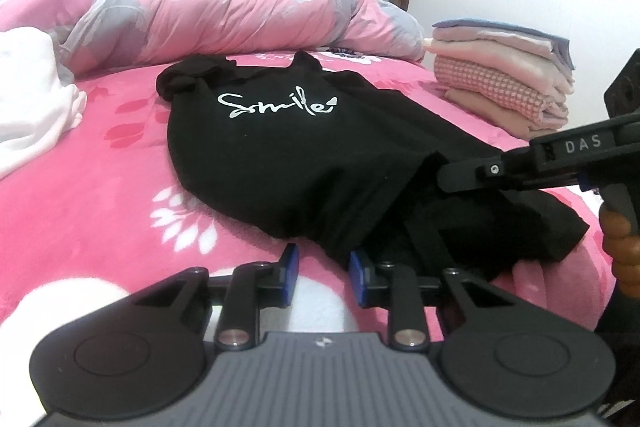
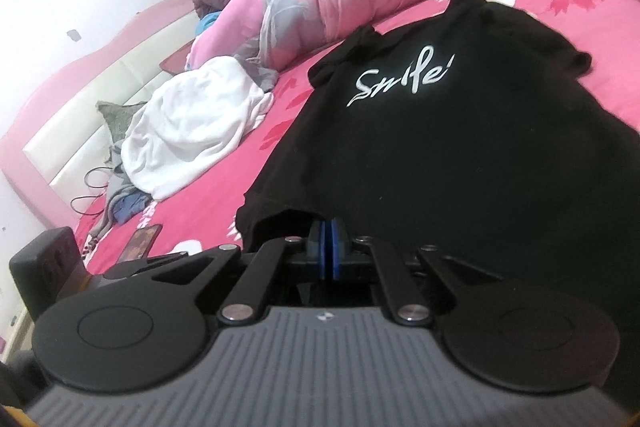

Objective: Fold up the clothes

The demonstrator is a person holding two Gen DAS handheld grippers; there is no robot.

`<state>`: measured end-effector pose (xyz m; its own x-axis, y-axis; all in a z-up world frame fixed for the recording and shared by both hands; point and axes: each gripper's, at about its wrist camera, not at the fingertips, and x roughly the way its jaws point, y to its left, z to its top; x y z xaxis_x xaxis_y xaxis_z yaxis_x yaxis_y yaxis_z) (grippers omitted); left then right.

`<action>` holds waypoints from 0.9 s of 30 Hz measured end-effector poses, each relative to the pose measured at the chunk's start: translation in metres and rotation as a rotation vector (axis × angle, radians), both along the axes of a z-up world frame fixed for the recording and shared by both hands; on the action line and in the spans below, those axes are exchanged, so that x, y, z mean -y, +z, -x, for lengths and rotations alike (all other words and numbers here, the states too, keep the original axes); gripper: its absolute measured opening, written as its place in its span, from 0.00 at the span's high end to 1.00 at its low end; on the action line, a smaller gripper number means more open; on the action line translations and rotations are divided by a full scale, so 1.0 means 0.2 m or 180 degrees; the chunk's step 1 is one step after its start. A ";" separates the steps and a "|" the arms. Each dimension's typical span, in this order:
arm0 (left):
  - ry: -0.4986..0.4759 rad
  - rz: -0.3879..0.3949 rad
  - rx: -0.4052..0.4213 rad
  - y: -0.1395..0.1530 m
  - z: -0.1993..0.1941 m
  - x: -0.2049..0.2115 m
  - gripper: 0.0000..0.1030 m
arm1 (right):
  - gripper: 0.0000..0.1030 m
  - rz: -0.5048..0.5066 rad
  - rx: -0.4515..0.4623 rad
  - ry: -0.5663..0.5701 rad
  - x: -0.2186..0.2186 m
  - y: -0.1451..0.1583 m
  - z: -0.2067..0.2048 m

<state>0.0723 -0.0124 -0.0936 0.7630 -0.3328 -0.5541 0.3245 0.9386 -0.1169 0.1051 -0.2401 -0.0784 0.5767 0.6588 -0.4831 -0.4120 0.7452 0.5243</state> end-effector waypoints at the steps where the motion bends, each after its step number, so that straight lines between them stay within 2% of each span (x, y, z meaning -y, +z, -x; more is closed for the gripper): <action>1: 0.0008 -0.0018 0.0015 0.00 0.00 0.01 0.73 | 0.98 0.0031 0.0027 0.0020 -0.01 0.00 0.01; 2: 0.0016 -0.0036 0.0030 0.00 0.00 0.01 0.74 | 0.96 0.0069 0.0059 0.0043 -0.02 0.00 0.01; 4: 0.0031 -0.0073 0.0059 0.00 -0.01 0.02 0.94 | 0.96 0.0129 0.0102 0.0063 -0.04 0.01 0.02; 7: 0.0116 -0.0096 0.0150 0.04 0.00 0.01 0.96 | 0.96 0.0224 0.0180 0.0024 -0.05 0.02 0.03; 12: 0.0275 0.0060 0.0392 0.23 0.06 -0.12 0.97 | 0.96 0.0255 0.0344 0.0021 -0.02 0.08 0.02; 16: 0.0234 0.0055 0.0490 0.40 0.12 -0.23 0.97 | 0.96 0.0312 0.0604 0.0276 -0.06 0.15 0.05; 18: 0.0186 0.0017 0.0431 0.45 0.15 -0.29 0.97 | 0.96 0.0390 0.0776 0.0465 -0.11 0.18 0.08; 21: 0.0156 -0.0007 0.0190 0.45 0.15 -0.38 0.97 | 0.96 0.0592 0.0941 0.0736 -0.19 0.18 0.12; 24: 0.0184 -0.0147 -0.0021 0.40 0.13 -0.45 0.96 | 0.96 0.0906 0.1038 0.0885 -0.28 0.15 0.14; 27: 0.0228 -0.0166 -0.0128 0.32 0.13 -0.49 0.94 | 0.96 0.1239 0.1079 0.0962 -0.35 0.11 0.16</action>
